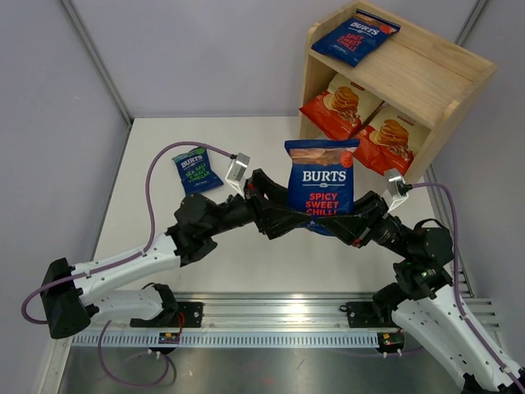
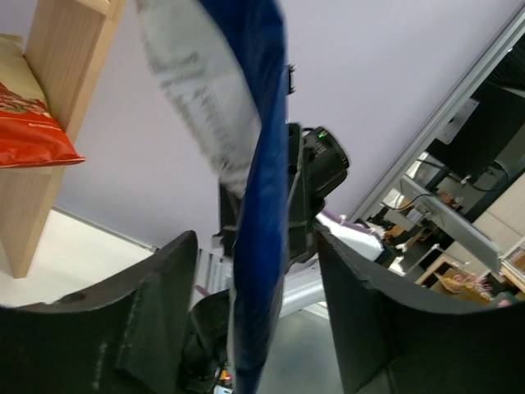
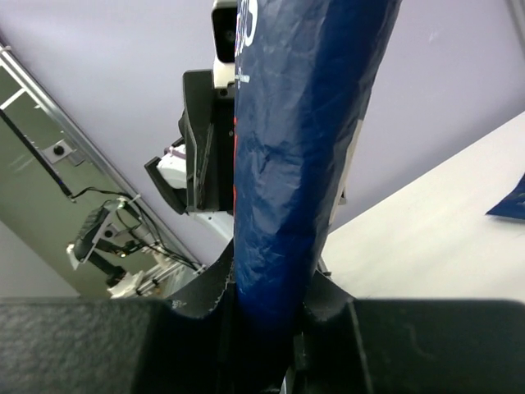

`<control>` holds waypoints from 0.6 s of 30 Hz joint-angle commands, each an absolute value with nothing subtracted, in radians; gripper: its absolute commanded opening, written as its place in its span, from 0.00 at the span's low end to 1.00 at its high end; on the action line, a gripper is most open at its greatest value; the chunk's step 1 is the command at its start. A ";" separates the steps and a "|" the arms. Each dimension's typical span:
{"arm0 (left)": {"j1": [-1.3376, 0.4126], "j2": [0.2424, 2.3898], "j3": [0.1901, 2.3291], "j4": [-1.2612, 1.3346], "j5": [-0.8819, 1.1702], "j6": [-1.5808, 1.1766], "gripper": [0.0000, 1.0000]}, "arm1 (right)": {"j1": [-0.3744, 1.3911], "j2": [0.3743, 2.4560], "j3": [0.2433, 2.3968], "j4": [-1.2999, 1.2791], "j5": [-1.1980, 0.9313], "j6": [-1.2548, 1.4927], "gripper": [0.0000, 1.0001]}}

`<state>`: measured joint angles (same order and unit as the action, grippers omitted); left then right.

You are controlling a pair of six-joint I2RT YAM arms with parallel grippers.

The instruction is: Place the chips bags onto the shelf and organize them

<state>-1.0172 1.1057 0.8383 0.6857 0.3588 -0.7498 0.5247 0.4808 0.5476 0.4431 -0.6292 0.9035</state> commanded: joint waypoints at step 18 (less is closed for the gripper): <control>-1.002 0.706 0.882 -0.073 -0.388 -0.621 0.99 | 0.520 1.007 1.451 -0.339 -0.151 0.557 0.05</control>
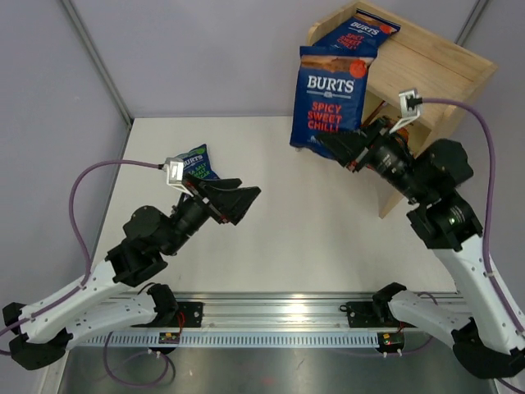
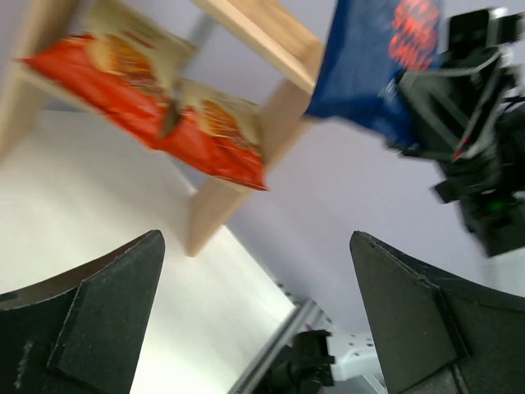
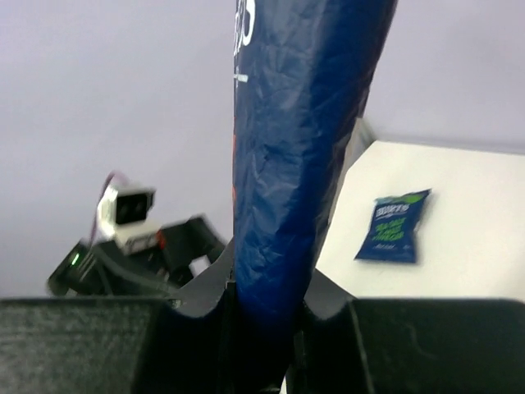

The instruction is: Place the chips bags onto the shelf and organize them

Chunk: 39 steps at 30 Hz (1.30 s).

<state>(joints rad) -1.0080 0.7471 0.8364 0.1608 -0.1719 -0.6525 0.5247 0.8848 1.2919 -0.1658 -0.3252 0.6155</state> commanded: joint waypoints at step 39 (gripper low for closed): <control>-1.003 0.339 0.870 -0.601 -0.324 -0.477 0.99 | -0.075 1.563 1.977 -0.503 -0.192 1.180 0.45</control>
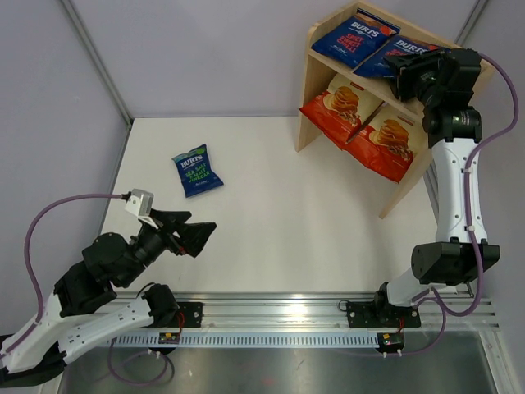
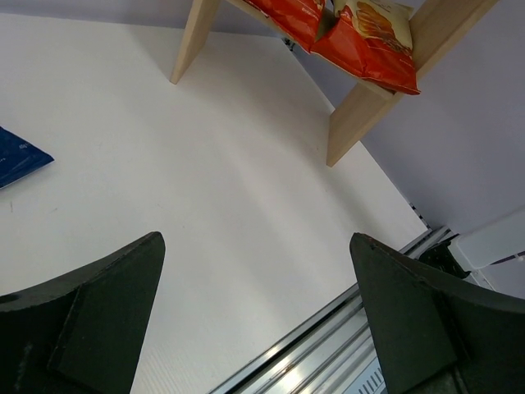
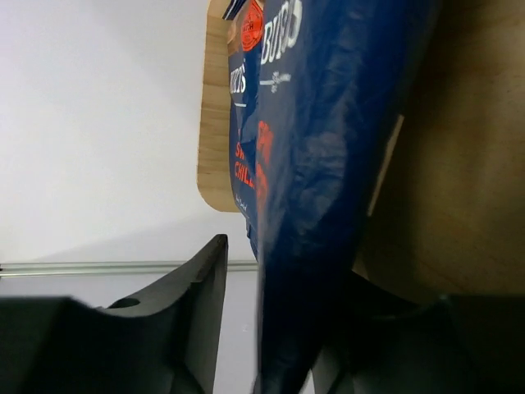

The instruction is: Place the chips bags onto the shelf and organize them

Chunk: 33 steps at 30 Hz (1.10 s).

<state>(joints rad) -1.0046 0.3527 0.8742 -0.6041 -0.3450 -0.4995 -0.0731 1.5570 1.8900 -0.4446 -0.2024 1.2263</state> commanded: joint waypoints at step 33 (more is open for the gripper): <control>-1.003 0.388 0.905 -0.644 -0.279 -0.454 0.94 | -0.054 1.744 2.531 -1.164 0.048 0.675 0.97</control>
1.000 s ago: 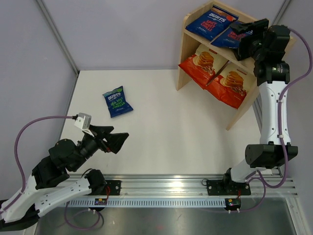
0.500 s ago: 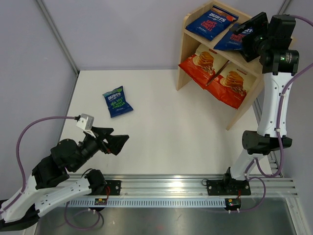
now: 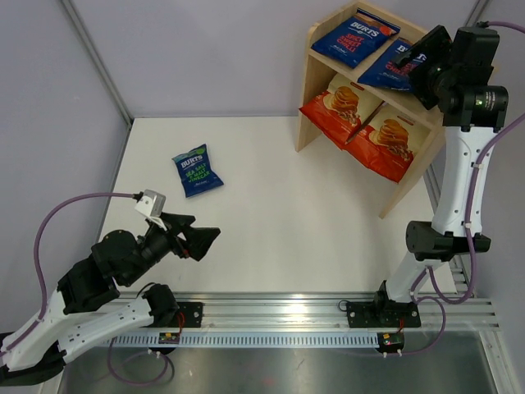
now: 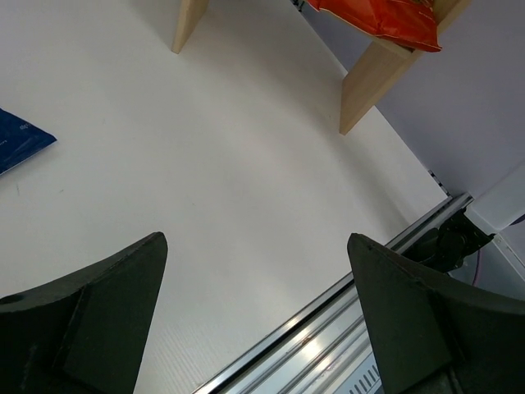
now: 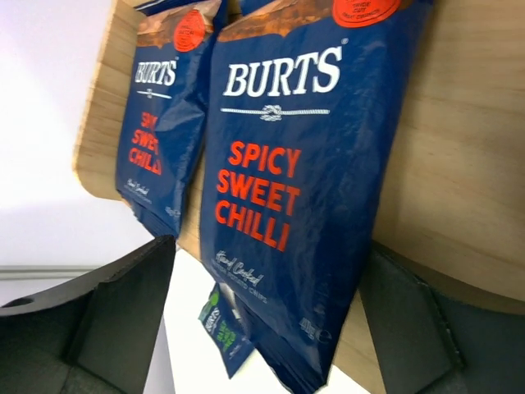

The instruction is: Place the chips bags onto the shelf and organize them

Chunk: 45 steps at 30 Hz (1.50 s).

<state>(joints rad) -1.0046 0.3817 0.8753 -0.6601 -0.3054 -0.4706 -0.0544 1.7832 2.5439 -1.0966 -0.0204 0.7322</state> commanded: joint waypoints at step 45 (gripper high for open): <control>-0.960 0.630 0.956 -0.831 -0.678 -0.643 0.91 | -0.069 1.760 2.519 -1.086 0.101 0.542 0.86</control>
